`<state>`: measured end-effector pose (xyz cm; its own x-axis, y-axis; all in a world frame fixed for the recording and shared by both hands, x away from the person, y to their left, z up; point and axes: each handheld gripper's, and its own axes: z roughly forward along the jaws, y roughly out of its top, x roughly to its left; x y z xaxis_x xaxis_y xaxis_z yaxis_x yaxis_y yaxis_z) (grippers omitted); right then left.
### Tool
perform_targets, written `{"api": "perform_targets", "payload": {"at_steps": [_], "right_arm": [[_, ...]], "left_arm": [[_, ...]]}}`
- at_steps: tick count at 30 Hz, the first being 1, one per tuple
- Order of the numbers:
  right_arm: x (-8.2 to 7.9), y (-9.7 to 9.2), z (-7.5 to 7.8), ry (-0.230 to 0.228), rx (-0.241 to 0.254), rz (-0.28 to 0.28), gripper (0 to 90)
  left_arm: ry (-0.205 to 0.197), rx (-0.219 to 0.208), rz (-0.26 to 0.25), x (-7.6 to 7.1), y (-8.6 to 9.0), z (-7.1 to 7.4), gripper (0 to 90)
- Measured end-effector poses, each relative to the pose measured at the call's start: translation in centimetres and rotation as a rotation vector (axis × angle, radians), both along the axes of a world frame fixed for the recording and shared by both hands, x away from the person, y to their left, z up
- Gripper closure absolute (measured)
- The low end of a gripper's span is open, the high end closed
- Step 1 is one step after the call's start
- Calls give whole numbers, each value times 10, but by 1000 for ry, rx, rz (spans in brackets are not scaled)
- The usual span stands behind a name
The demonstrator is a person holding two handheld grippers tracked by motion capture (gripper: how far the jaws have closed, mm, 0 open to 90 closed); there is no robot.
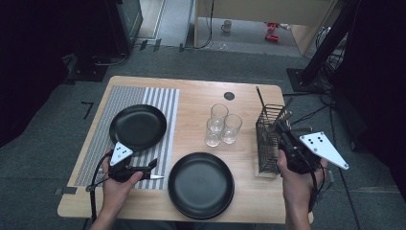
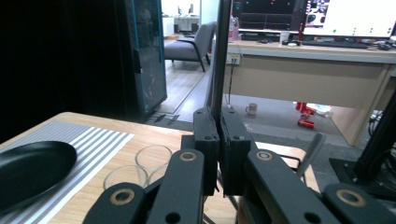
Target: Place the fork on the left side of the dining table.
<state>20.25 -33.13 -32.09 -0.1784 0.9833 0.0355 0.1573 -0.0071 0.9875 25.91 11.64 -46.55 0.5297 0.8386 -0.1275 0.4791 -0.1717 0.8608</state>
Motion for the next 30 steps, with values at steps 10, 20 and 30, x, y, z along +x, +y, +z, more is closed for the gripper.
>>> {"api": "perform_targets", "payload": {"at_steps": [10, 20, 30], "right_arm": [[4, 18, 4, -12, 5, 53, 881], [11, 33, 4, -9, 18, 95, 881], [15, 51, 2, 2, 21, 135, 881]], "left_arm": [[-5, -5, -27, -1, -10, 3, 0], [-16, -6, -67, -1, -25, 9, 0], [-20, -15, -91, -1, -36, 11, 0]]}}
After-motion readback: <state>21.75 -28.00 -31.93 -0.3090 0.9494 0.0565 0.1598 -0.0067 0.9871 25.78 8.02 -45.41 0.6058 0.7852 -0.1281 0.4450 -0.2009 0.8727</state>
